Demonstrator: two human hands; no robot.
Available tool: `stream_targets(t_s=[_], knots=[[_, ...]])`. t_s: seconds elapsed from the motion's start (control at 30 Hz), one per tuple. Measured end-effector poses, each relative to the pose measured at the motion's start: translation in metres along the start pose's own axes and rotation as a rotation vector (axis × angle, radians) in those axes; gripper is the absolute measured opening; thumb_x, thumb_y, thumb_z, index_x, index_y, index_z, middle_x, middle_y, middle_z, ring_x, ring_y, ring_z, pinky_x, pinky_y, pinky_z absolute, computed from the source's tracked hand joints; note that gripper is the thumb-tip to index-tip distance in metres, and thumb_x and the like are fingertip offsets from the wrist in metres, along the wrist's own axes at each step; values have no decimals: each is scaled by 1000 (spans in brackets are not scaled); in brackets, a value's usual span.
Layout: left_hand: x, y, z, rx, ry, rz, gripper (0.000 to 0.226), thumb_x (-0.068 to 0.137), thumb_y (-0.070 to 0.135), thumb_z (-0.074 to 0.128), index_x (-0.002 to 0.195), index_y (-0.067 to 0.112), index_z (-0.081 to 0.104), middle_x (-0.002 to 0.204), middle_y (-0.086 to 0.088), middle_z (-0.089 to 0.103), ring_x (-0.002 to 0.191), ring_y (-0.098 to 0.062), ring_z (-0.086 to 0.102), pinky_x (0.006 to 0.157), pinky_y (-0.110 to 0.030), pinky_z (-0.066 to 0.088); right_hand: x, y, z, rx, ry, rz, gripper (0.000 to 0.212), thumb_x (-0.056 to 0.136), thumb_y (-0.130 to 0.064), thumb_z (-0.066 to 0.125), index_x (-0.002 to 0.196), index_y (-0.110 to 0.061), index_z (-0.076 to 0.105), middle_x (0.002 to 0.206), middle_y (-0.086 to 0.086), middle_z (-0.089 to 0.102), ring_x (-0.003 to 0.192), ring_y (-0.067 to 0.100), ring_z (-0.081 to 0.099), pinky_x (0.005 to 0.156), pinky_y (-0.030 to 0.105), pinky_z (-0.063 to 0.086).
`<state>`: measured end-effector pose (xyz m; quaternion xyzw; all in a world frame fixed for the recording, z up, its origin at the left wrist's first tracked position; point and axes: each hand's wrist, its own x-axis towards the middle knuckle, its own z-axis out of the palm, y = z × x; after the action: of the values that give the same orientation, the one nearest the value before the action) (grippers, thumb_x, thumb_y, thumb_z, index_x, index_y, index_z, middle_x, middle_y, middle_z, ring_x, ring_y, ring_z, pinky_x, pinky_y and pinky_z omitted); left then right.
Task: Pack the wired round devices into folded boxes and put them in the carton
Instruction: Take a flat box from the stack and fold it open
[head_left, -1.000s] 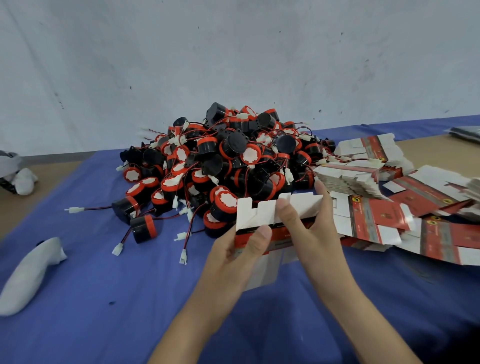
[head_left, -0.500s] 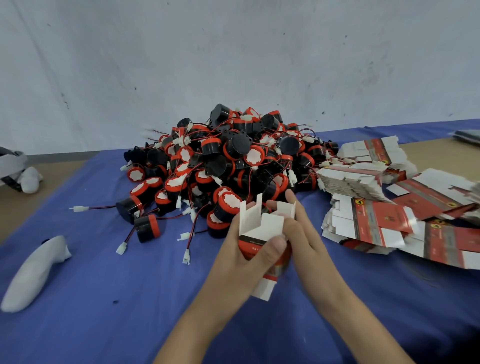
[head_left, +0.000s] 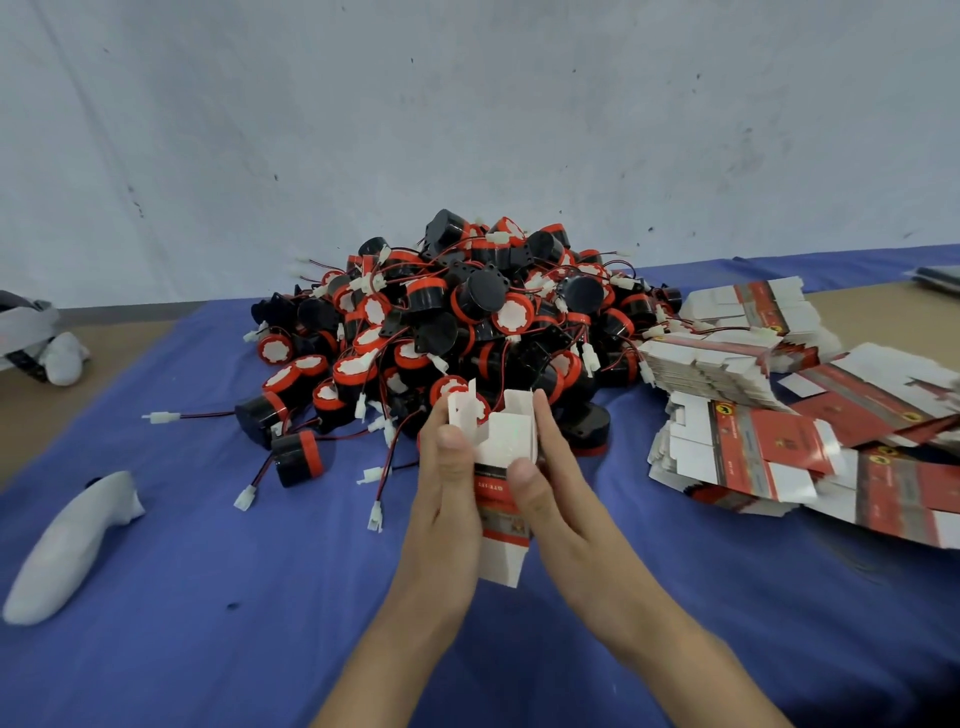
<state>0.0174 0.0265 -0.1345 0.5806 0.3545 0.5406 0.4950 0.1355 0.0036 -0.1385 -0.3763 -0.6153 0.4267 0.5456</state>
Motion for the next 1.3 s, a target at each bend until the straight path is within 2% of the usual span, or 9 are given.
stream_targets(t_s=[0.1, 0.2, 0.4, 0.5, 0.67, 0.77, 0.87, 1.17, 1.3], knots=[[1, -2, -6, 11, 18, -20, 74, 85, 84, 25, 143, 43, 46, 125, 16, 68, 107, 0, 67, 76, -12, 54, 3, 1, -3, -29, 65, -22, 68, 83, -79, 58, 140, -76, 21, 149, -26, 45, 138, 2, 46, 114, 38, 42], [0, 1, -5, 51, 64, 15, 61, 92, 73, 25, 144, 44, 42, 133, 18, 61, 117, 3, 60, 89, -17, 54, 7, 2, -10, -160, 190, -64, 82, 83, -77, 57, 153, -57, 18, 146, -22, 46, 136, 8, 50, 110, 42, 47], [-5, 5, -3, 162, 264, 96, 24, 93, 58, 42, 111, 47, 53, 106, 26, 63, 102, 5, 60, 80, -11, 47, 9, -1, -20, -527, 522, -109, 99, 80, -75, 54, 160, -35, 10, 114, -67, 13, 114, -40, 19, 85, -10, 27], [-12, 5, 6, 141, 105, 51, 24, 91, 58, 46, 112, 49, 54, 110, 28, 64, 103, 6, 61, 82, -6, 46, 5, -1, -9, -650, 613, -153, 102, 79, -80, 52, 158, -41, 0, 130, -36, 26, 125, -10, 34, 72, 6, 42], [-12, 10, 9, 28, -10, 30, 48, 86, 65, 55, 130, 49, 46, 125, 31, 59, 117, 11, 55, 86, -3, 44, -1, 2, 4, -742, 527, -223, 100, 83, -62, 64, 152, -52, -8, 146, -19, 21, 138, 14, 35, 90, 38, 53], [-8, 12, 2, -12, -10, 34, 60, 85, 58, 65, 139, 43, 44, 127, 28, 61, 117, 10, 57, 86, -4, 45, -3, 8, 9, -828, 457, -362, 100, 85, -37, 80, 155, -33, 9, 153, -11, 21, 142, 15, 28, 111, 33, 40], [-5, 16, -8, -34, -8, 33, 59, 83, 52, 64, 137, 36, 49, 122, 23, 67, 114, 4, 62, 84, -6, 48, -5, 8, 15, -952, 431, -496, 77, 91, -40, 60, 153, -12, 26, 151, 3, 36, 137, 16, 36, 116, 16, 23], [-5, 17, -18, -44, -41, 35, 70, 73, 53, 75, 132, 29, 47, 119, 16, 69, 110, -6, 67, 83, -12, 52, -13, 8, 11, -780, 277, -516, 55, 100, -39, 52, 152, -25, 39, 153, -7, 35, 139, 15, 41, 104, 39, 50], [-4, 15, -21, -29, -20, 48, 67, 76, 54, 71, 133, 27, 47, 122, 15, 67, 115, -6, 64, 91, -17, 52, -14, 4, 7, -605, 243, -469, 46, 106, -43, 40, 146, -24, 50, 148, -7, 41, 136, 20, 47, 106, 31, 46]])
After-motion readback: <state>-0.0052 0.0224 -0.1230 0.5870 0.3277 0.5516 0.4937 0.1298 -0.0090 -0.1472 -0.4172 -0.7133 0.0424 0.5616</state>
